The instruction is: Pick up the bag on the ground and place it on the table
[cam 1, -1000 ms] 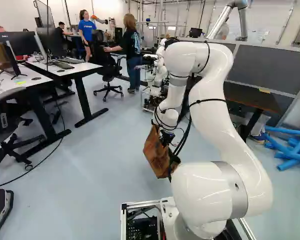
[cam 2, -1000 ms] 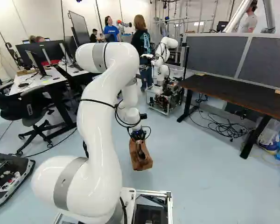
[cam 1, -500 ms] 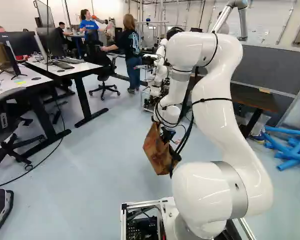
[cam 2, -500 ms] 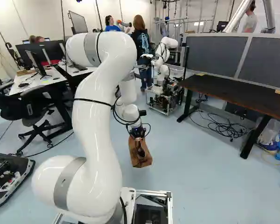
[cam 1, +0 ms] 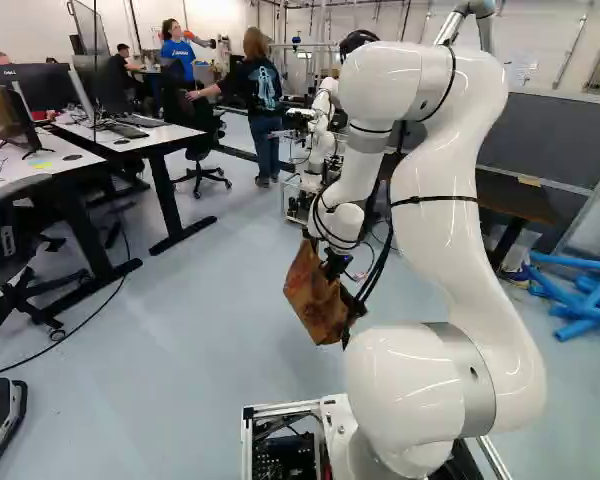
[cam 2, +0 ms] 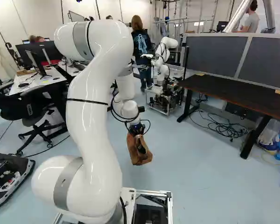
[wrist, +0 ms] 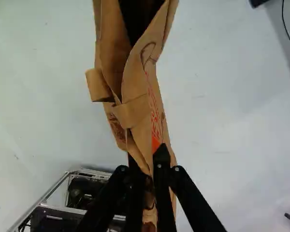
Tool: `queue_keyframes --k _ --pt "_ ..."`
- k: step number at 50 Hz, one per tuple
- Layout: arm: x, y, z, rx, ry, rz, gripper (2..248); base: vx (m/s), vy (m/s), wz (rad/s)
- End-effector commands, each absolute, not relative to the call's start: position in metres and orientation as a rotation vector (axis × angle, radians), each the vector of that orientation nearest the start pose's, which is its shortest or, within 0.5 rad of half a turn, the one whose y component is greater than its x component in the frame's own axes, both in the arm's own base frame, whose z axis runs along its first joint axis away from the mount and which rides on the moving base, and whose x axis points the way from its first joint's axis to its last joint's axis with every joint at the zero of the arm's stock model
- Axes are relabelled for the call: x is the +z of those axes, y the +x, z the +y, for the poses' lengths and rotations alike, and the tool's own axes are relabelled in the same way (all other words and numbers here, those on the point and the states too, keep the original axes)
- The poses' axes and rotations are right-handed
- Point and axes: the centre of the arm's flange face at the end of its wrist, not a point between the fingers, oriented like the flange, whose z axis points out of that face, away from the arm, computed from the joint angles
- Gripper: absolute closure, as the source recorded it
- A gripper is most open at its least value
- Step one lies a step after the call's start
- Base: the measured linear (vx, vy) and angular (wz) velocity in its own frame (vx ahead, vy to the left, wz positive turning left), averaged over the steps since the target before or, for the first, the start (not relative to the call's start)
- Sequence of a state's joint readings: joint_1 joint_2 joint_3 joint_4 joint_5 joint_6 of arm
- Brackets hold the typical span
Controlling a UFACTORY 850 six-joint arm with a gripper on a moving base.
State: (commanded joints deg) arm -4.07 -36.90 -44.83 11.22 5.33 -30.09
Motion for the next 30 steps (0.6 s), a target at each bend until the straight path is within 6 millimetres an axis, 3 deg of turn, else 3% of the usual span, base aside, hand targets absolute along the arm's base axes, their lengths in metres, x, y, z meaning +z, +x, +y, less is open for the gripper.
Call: queue_keyframes --k 30 --pt "0.227 0.444 -0.027 -0.207 -3.118 -0.347 223 0.0 0.0 0.0"
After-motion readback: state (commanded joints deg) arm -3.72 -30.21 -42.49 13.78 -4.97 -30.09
